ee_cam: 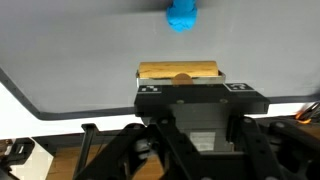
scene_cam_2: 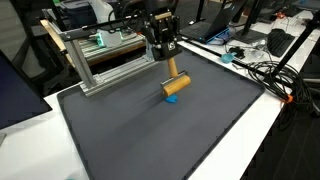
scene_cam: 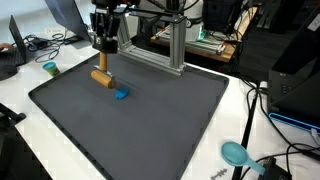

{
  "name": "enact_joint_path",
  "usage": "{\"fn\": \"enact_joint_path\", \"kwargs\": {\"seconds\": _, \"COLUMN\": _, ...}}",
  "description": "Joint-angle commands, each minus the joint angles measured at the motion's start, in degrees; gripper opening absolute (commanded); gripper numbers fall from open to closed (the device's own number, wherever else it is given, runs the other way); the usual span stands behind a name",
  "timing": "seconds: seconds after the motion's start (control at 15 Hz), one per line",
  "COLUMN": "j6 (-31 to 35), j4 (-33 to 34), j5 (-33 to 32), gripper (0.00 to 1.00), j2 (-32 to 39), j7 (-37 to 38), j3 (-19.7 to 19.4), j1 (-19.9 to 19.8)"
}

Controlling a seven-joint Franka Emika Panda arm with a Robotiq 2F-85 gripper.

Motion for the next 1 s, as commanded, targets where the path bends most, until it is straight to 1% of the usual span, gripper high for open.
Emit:
{"fn": "enact_joint_path", "kwargs": {"seconds": 0.0, "j6": -0.9, "j4": -0.8, "j5": 0.3, "gripper": 0.47, "j2": -0.9, "j7": -1.1, "j3": -0.6, "j1": 0.9}}
{"fn": "enact_joint_path", "kwargs": {"seconds": 0.2, "j6": -2.1, "j4": -2.0, "j5": 1.2, "gripper": 0.47, "j2": -2.1, "j7": -3.5, "j3": -0.3, "j1": 1.0}}
{"fn": "enact_joint_path", "kwargs": {"seconds": 0.27, "j6": -2.1, "j4": -2.2, "j5": 1.2, "gripper": 0.22, "j2": -2.1, "j7": -3.6, "j3": -0.3, "j1": 1.0}}
{"fn": "enact_joint_path", "kwargs": {"seconds": 0.33, "j6": -0.2, "j4": -2.7, "j5": -4.9, "gripper": 0.22, "j2": -1.6, "j7": 1.1, "j3": -1.3, "j1": 1.1}}
{"fn": "enact_joint_path", "kwargs": {"seconds": 0.4, "j6": -0.7, "j4": -2.8, "j5": -6.4, "gripper": 0.22, "j2": -1.5, "j7": 1.7, "j3": -1.6, "j1": 1.2}}
{"fn": "enact_joint_path", "kwargs": {"seconds": 0.53, "j6": -1.5, "j4": -2.8, "j5": -11.2, "gripper": 0.22, "j2": -1.3, "j7": 5.1, "j3": -2.4, "j1": 1.3}}
{"fn": "enact_joint_path", "kwargs": {"seconds": 0.6, "j6": -2.1, "j4": -2.8, "j5": -12.3, "gripper": 0.22, "j2": -1.3, "j7": 5.7, "j3": -2.5, "j1": 1.4}}
{"fn": "enact_joint_path", "kwargs": {"seconds": 0.93, "j6": -4.2, "j4": -3.4, "j5": -6.9, "gripper": 0.22, "j2": -2.8, "j7": 1.0, "j3": -1.2, "j1": 1.5}}
